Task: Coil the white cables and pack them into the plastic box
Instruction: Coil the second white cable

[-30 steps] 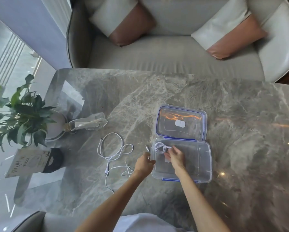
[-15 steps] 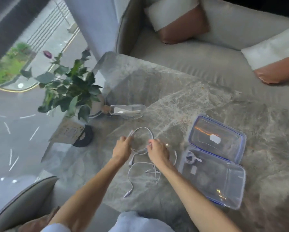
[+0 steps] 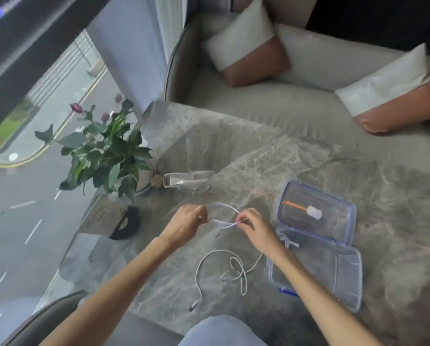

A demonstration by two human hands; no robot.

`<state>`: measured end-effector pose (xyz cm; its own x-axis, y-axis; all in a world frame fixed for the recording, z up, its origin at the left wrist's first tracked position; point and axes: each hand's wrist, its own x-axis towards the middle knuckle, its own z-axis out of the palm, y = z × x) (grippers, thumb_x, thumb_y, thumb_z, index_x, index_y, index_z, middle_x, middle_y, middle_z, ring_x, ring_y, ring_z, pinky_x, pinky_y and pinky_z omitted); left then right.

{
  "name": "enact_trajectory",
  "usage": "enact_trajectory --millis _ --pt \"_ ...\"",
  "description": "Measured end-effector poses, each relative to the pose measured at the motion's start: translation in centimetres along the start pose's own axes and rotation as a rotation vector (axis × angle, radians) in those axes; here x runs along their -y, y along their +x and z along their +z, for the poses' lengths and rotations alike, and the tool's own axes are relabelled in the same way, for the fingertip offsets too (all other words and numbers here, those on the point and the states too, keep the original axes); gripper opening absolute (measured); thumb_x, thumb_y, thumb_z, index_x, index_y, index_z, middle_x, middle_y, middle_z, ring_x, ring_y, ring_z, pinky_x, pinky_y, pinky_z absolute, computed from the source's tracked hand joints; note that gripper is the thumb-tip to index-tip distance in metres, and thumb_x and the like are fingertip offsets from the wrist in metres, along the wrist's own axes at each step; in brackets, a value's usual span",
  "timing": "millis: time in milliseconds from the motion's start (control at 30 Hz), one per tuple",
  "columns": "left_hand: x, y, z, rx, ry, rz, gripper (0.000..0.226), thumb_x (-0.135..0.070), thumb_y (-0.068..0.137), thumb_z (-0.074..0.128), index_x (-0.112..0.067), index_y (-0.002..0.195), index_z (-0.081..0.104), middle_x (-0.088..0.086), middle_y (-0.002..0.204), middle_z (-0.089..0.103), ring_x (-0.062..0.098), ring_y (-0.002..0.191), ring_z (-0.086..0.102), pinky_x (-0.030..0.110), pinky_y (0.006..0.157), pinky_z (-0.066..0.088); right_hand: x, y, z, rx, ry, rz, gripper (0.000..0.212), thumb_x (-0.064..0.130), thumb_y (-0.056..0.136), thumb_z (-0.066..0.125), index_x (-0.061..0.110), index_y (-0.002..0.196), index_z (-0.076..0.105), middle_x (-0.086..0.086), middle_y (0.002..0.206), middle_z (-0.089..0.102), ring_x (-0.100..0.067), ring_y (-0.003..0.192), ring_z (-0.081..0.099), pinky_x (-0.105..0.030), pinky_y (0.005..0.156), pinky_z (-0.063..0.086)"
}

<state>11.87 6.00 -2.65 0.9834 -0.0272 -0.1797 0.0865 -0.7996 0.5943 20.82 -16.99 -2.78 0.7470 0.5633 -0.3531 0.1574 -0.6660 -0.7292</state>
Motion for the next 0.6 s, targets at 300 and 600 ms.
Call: enact_trajectory --millis 300,600 --pt "-21.3 5.4 -10.4 -0.133 -0.543 0.236 0.012 -0.023 0.099 0.056 -0.017 0.089 0.055 -0.009 0.059 0.048 0.005 0.05 0.041 0.019 0.051 0.037 10.2 -8.7 -20.2 -0.115 0.279 -0.274 0.039 0.019 0.098 0.059 0.03 0.135 0.058 0.026 0.134 0.058 0.009 0.124 0.052 -0.007 0.098 0.041" --pt "-35.8 4.7 -16.4 0.096 -0.65 0.409 0.023 -0.03 0.099 0.05 -0.017 0.096 0.069 -0.01 0.052 0.052 0.01 0.045 0.041 0.02 0.045 0.037 13.3 -18.1 -35.9 -0.707 0.315 -0.472 0.038 0.007 0.099 0.055 0.038 0.091 0.075 0.013 0.069 0.067 -0.003 0.054 0.059 -0.02 0.053 0.05"
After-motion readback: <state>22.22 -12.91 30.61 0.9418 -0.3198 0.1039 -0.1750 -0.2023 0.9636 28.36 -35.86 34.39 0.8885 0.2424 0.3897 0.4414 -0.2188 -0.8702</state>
